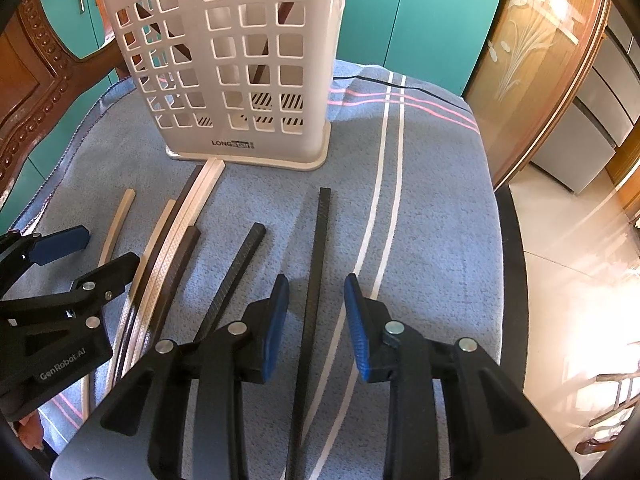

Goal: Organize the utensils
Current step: 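Close the right tool on the black chopstick while the left tool closes on the wooden one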

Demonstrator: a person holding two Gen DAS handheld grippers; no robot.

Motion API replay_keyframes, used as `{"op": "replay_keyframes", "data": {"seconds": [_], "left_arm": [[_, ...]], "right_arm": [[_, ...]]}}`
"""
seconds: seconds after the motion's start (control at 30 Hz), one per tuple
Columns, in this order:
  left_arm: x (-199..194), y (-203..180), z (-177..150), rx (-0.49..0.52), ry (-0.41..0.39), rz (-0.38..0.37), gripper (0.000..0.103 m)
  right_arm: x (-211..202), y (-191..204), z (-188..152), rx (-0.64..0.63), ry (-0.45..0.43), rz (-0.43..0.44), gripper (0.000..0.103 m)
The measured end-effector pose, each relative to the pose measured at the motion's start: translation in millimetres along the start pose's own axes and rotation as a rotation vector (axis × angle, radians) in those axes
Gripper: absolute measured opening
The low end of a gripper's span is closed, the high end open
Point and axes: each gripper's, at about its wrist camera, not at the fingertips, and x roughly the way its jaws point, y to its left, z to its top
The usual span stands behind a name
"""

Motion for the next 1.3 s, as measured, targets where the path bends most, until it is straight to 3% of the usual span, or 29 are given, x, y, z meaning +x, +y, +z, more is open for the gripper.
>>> {"op": "replay_keyframes", "data": {"seconds": [0.8,0.97,1.07,1.17,1.3], "left_arm": [[1.2,-2.1,1.0,0.010,0.004,-0.007,0.066],[-2.2,1.3,1.1,-0.010,-0.009,-0.006,0.037],[-3.0,6.0,2.0,-0.029,-0.012,-0.013,0.022],[-3.2,7.7,2.1,-0.035,-0.013,-0.023,0.014],[-2.9,7.2,1.9,-0.029,-0.014,-0.019,0.013]], "right_arm": [[1.5,-9.5,1.7,0.014,-0.006,0.023,0.032],[2.5,-9.6,2.5,0.010,-0.005,0.028,0.028],[2.0,-6.5,2.7,-0.005,-0.007,0.053,0.015],[2.1,-3.1,3.2,-0.015,-0.011,0.055,0.009],[3.5,-5.1,5.6,-0.012,-0.012,0.058,0.009]]}}
